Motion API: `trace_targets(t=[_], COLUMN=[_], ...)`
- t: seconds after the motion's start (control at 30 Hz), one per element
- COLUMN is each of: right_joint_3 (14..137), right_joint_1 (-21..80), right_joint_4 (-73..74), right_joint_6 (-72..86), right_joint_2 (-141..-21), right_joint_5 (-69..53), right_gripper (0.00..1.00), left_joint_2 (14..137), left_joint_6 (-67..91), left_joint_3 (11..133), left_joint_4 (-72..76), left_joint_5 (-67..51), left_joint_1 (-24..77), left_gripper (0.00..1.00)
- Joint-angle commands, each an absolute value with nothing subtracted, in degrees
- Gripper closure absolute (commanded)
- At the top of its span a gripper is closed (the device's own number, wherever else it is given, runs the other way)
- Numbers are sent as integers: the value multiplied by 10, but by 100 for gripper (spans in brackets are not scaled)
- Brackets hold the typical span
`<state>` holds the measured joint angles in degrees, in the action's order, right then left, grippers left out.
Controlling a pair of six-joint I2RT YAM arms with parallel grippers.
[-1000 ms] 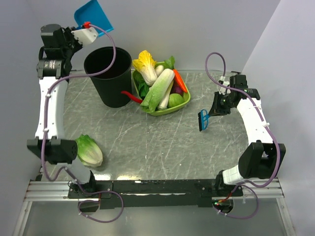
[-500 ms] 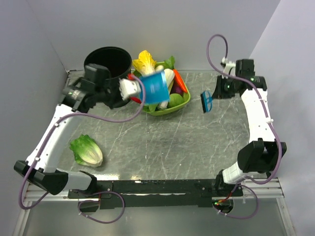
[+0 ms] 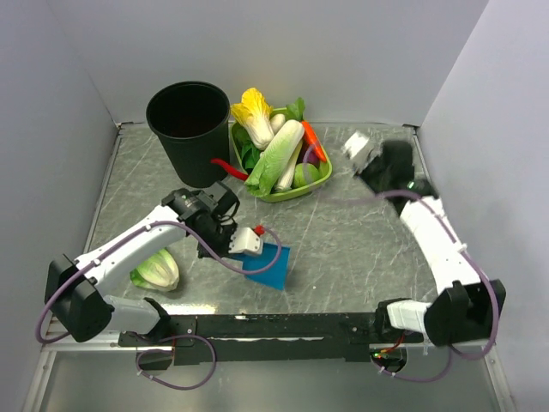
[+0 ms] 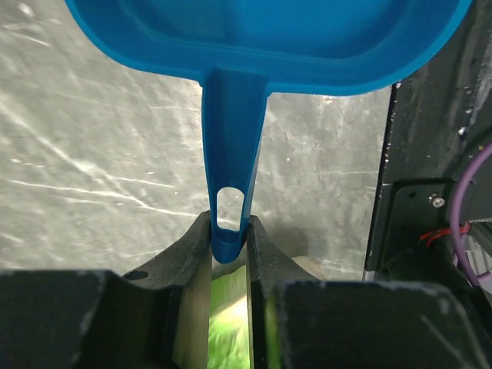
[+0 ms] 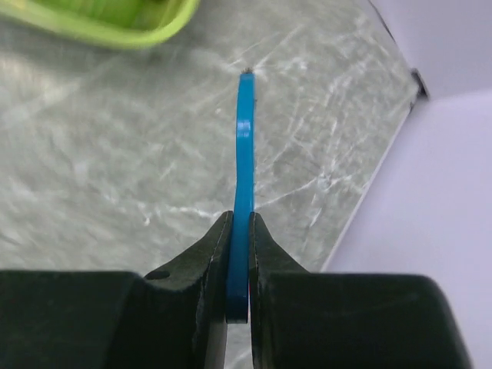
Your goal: Sweep away the paper scraps from the table
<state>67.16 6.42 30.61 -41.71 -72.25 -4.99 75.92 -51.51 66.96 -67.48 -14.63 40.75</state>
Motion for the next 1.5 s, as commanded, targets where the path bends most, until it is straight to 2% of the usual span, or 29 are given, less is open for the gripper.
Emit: trace_targets(t=[0.0,0.17,0.33,0.5,0.53,0.6,0.67,0.73,0.77,0.87,0.9,1.03,1.17,1.23,1.33,1.47], right_joint_3=[523,419,348,347,351,369,401,433,466,532,547,606,656,673,718,810], right_joint_1=[119,140,157,177,178,181,183,183,183,183,183,181,166,158,119,61], right_joint_4=[160,123,128,253,277,366,462,547,581,663,684,672,595,534,504,481], right_joint_6=[-591,-613,-609,-579,-579,-583,-580,-590,-588,-559,-549,-476,-288,-173,-99,-42], right_joint_2=[-656,-641,-632,-622,-616,-613,-616,-631,-635,-639,-635,-615,-613,-620,-635,-656], right_joint_5=[62,102,105,59,31,5,-36,-98,-120,-186,-198,-233,-184,-73,-7,28], right_gripper=[100,100,100,84,74,62,57,46,41,17,3,0,0,0,0,0], left_joint_2=[747,758,768,766,766,763,758,758,760,754,751,739,716,710,688,671], left_joint_6=[-488,-475,-461,-442,-436,-432,-419,-415,-410,-404,-403,-374,-329,-306,-256,-166], left_joint_3=[630,578,540,524,524,526,527,535,540,568,574,615,670,692,720,732], left_joint_4=[-587,-539,-498,-482,-479,-478,-466,-472,-473,-481,-483,-486,-460,-448,-408,-338], left_joint_5=[-132,-97,-83,-80,-77,-71,-56,-63,-64,-79,-81,-108,-125,-138,-120,-30], left_joint_1=[412,413,413,413,413,412,411,408,404,396,394,374,361,347,320,287], left_gripper=[99,99,85,75,73,67,59,55,48,26,24,3,1,4,4,4])
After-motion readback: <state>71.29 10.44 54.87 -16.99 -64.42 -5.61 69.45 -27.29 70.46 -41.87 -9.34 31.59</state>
